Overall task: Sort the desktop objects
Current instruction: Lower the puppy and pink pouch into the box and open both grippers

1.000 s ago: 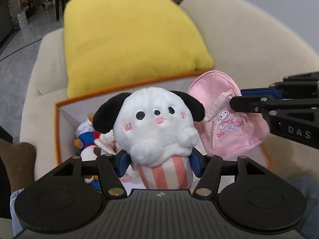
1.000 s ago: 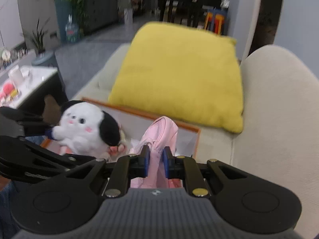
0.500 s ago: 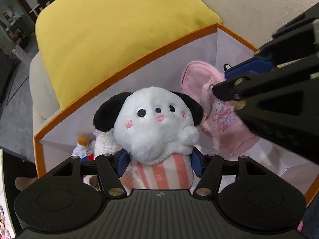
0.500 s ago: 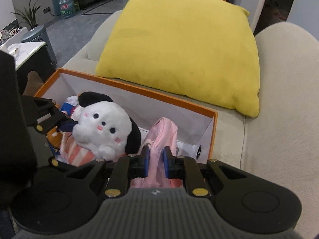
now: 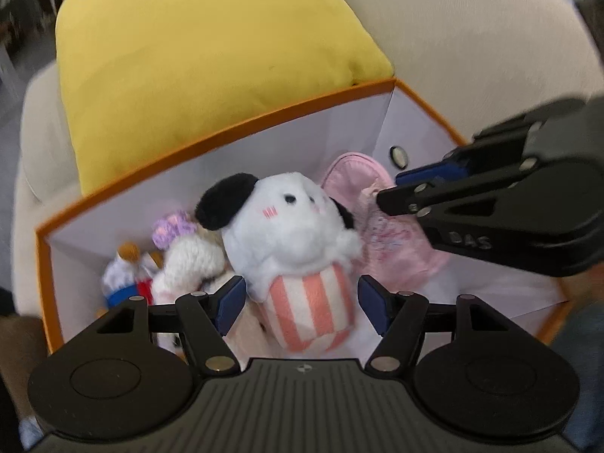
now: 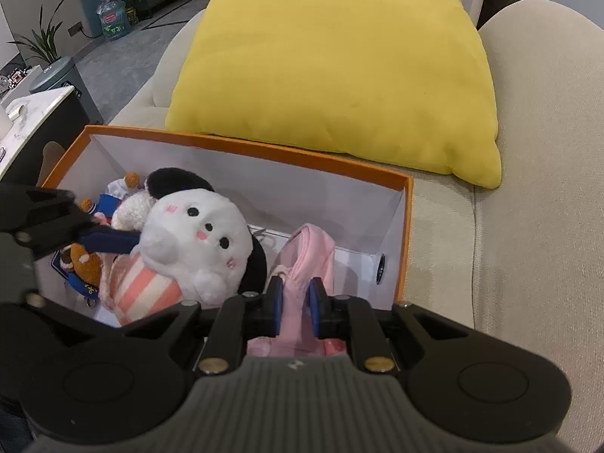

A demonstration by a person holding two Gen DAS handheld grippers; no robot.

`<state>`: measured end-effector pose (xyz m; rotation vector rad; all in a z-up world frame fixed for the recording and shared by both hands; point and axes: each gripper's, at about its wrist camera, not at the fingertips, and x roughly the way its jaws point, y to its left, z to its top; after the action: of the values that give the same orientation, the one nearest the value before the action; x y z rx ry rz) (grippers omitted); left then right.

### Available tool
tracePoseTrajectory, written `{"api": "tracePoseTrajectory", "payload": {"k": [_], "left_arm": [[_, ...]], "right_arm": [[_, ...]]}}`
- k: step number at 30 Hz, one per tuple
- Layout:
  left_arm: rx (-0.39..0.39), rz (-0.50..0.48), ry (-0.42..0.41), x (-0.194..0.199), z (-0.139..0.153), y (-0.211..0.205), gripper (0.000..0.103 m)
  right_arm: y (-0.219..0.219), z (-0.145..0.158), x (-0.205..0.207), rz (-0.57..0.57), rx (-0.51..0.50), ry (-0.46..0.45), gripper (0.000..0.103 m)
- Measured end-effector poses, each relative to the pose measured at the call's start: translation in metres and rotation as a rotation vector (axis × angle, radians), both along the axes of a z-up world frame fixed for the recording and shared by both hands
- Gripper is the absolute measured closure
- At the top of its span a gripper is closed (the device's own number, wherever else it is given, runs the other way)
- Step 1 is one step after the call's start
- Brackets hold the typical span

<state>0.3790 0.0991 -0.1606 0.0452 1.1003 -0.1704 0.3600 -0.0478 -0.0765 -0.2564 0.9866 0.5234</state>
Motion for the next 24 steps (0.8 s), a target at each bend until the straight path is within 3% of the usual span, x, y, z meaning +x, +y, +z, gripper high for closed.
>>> {"api": "tracePoseTrajectory", "payload": {"k": [3,6,12,17,24], "left_arm": [[-0.055,0.049,0.033,-0.001,0.0,0.001,0.031],[-0.032,0.076,0.052,0.006,-0.008,-0.006,0.041],[-0.059,0.177,0.053,0.017,-0.013,0.0,0.051],[0.025,0.224,0.053,0.02,-0.012,-0.007,0.053],[0.062,0.208,0.032,0.014,-0.004,-0.007,0.053]], "right_arm": [[-0.002,0.0,-0.001,0.001,-0.001,-0.002,0.088],[-0.001,0.0,0.0,-0.002,0.006,-0.003,0.088],[-0.005,0.002,-0.001,-0.037,-0.006,-0.025,0.088],[-0.006,0.01,-0.002,-0.051,-0.006,-0.069,0.088],[0.001,-0.006,0.008,-0.033,0.097,0.018,0.088]]}}
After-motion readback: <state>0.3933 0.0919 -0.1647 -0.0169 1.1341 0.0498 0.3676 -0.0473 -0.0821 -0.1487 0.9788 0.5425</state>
